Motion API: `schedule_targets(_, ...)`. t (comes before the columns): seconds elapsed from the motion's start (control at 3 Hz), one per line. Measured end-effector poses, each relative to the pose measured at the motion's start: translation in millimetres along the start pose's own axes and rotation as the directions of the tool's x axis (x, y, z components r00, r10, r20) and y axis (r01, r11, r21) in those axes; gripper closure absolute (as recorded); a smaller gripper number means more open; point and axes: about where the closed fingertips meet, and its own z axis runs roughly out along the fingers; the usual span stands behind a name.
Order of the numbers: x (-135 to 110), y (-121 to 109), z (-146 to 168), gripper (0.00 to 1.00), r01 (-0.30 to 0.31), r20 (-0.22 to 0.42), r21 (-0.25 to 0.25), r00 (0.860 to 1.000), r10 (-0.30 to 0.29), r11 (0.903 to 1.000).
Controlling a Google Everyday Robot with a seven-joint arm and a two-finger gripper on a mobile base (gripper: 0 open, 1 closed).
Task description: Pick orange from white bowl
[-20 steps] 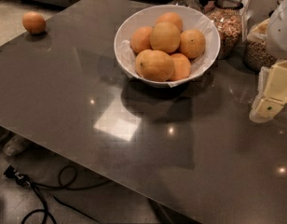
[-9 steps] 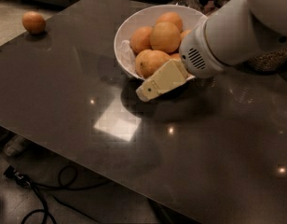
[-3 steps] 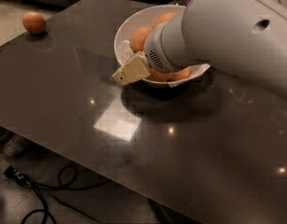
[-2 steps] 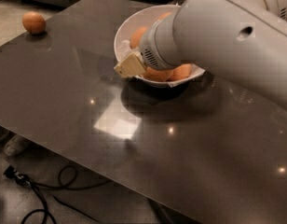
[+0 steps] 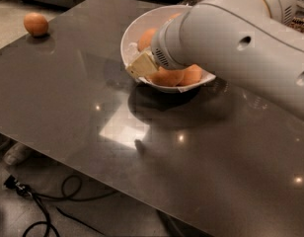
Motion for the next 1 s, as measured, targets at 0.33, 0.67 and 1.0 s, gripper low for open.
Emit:
schedule_targets(0.33, 4.9, -15.9, 11.6, 0.19, -0.021, -0.018, 0.020, 1.000, 0.021, 0.9996)
schedule_targets(0.67, 15.2, -25.0, 15.6, 0.21, -0.060, -0.042, -0.002, 0.997, 0.060, 0.9982)
schedule_targets(1.0, 25.7, -22.6, 1.7, 0.25, -0.116, -0.072, -0.053, 0.991, 0.112, 0.9918)
